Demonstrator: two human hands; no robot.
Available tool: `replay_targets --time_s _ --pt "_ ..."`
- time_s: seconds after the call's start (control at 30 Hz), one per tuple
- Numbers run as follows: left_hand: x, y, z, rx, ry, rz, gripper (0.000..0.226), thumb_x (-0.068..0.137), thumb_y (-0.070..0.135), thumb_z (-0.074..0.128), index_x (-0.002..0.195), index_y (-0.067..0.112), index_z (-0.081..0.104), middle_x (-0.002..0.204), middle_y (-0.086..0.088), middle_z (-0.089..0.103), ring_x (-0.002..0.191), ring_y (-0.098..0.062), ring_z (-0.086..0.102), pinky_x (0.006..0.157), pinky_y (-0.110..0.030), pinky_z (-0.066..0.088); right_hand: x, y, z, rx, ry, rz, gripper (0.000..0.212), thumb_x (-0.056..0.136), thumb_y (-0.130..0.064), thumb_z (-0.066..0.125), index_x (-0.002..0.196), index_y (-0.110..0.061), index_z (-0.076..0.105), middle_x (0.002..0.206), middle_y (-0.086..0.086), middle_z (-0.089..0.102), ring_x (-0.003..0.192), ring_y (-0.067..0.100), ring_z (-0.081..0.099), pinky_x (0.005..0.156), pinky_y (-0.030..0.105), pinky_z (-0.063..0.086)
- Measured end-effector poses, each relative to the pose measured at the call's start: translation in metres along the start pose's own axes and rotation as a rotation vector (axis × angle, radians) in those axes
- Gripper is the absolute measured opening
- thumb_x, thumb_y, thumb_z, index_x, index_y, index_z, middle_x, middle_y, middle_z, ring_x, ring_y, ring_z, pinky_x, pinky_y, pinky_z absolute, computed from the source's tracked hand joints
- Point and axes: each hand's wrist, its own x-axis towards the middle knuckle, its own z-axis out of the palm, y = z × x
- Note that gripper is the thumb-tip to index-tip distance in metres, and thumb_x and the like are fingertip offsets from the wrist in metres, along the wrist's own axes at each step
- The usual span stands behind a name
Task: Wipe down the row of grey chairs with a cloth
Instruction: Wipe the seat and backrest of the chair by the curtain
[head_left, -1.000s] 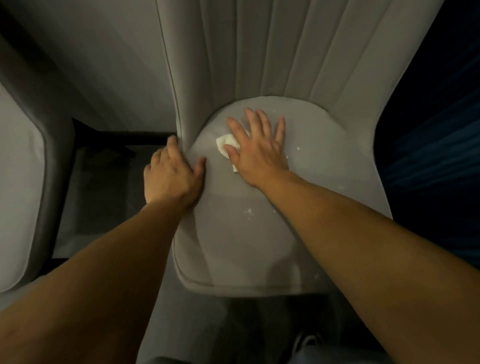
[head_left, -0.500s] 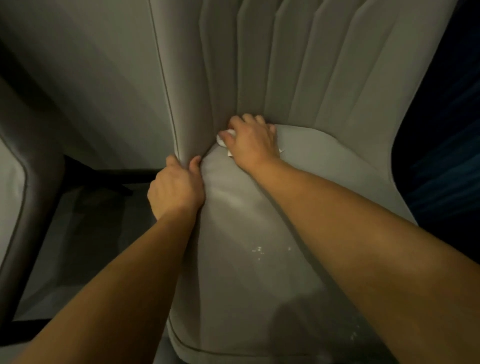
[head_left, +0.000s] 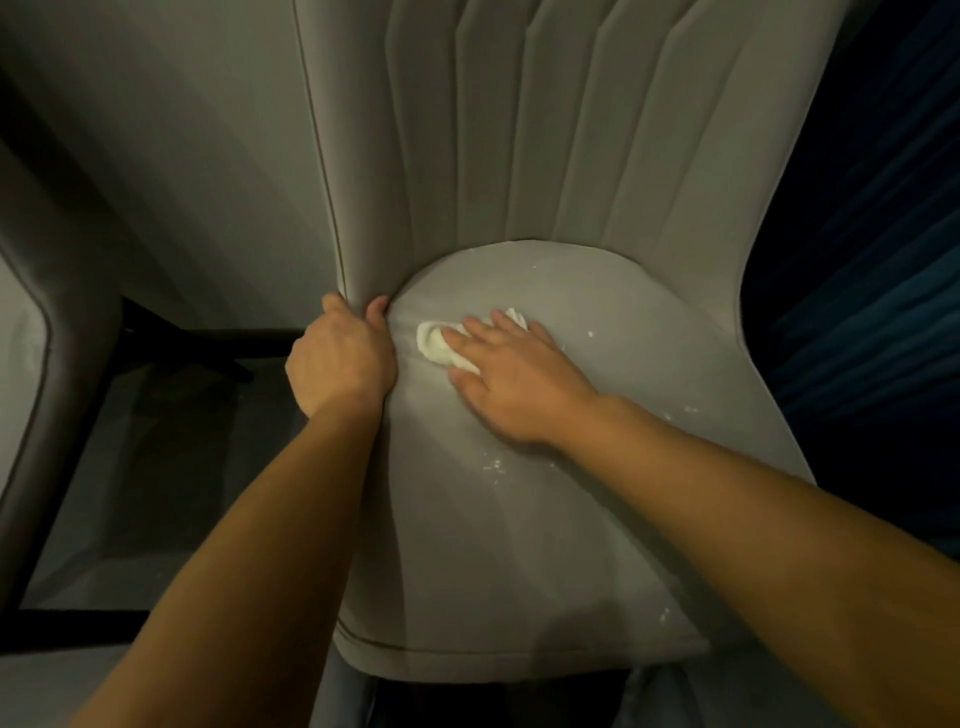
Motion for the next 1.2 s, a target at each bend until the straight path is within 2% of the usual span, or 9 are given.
replay_targets --time_s 0.17,0.3,0.43,0.53,0.63,0.73,0.93,1.07,1.2 --pt "0.0 0.0 0.001 -0.011 0.001 0.0 0.046 0.095 0.065 0.033 0.087 0.02 0.039 0.061 0.005 0.03 0.05 -0.013 0.025 0.046 -0.031 0.015 -0.074 -0.009 0.018 -0.083 -0.001 -0.05 0.061 0.099 -0.053 0.029 0.155 -0.045 0.005 0.166 0.007 0.012 0.151 0.034 0.006 0.119 0.057 0.007" --pt "0.001 0.0 0.001 -0.016 0.014 0.006 0.046 0.096 0.064 0.034 0.087 0.019 0.04 0.066 0.002 0.037 0.056 -0.019 0.035 0.052 -0.033 0.025 -0.047 -0.005 0.023 -0.04 -0.001 0.014 0.062 0.094 -0.069 0.013 0.152 -0.05 0.001 0.167 0.0 0.002 0.152 0.029 -0.004 0.119 0.059 0.0" --pt "0.001 0.0 0.004 -0.015 0.011 0.007 0.046 0.096 0.065 0.032 0.087 0.02 0.039 0.061 0.005 0.035 0.05 -0.014 0.03 0.048 -0.032 0.021 0.024 0.021 0.011 -0.039 0.073 0.119 0.056 0.1 -0.062 0.022 0.153 -0.047 0.018 0.166 -0.003 0.006 0.152 0.024 -0.001 0.118 0.057 -0.004" --pt "0.002 -0.001 0.007 -0.015 0.033 0.005 0.046 0.095 0.065 0.033 0.086 0.021 0.038 0.059 0.005 0.032 0.048 -0.013 0.026 0.046 -0.031 0.016 0.069 0.026 0.005 -0.081 0.212 0.158 0.05 0.1 -0.055 0.034 0.146 -0.036 0.042 0.155 0.002 0.03 0.145 0.026 0.018 0.116 0.059 0.006" --pt "0.002 -0.001 0.008 -0.001 0.051 0.02 0.045 0.095 0.065 0.032 0.085 0.022 0.036 0.057 0.006 0.03 0.048 -0.012 0.024 0.046 -0.029 0.012 0.096 0.015 0.003 -0.037 0.276 0.062 0.045 0.099 -0.051 0.041 0.136 -0.03 0.055 0.144 -0.002 0.043 0.136 0.024 0.03 0.114 0.055 0.02" --pt "0.002 -0.002 0.01 0.002 0.056 0.027 0.045 0.095 0.066 0.031 0.084 0.022 0.035 0.057 0.007 0.028 0.047 -0.012 0.022 0.046 -0.029 0.012 0.103 0.014 0.003 0.054 0.262 -0.015 0.044 0.1 -0.05 0.042 0.136 -0.029 0.056 0.145 -0.004 0.045 0.137 0.023 0.031 0.114 0.055 0.023" --pt "0.001 -0.001 0.011 -0.001 0.066 0.023 0.045 0.095 0.066 0.033 0.085 0.022 0.037 0.057 0.007 0.027 0.048 -0.011 0.022 0.046 -0.028 0.012 0.096 0.05 -0.012 -0.197 0.192 -0.031 0.048 0.098 -0.059 0.032 0.136 -0.036 0.048 0.144 -0.009 0.051 0.143 0.018 0.029 0.113 0.068 -0.002" --pt "0.001 -0.002 0.01 -0.006 0.05 0.017 0.047 0.095 0.067 0.031 0.086 0.021 0.037 0.059 0.006 0.03 0.049 -0.013 0.024 0.047 -0.031 0.018 0.094 0.057 -0.023 -0.351 0.172 0.057 0.063 0.091 -0.072 0.023 0.137 -0.039 0.053 0.143 -0.007 0.05 0.135 0.025 0.034 0.114 0.064 0.008" --pt "0.001 -0.003 0.01 -0.006 0.059 0.027 0.048 0.095 0.067 0.031 0.085 0.021 0.037 0.058 0.005 0.031 0.048 -0.014 0.027 0.045 -0.029 0.013 0.093 0.067 -0.03 -0.405 0.201 0.269 0.069 0.093 -0.069 0.017 0.138 -0.034 0.056 0.14 0.004 0.051 0.128 0.03 0.039 0.108 0.057 0.02"
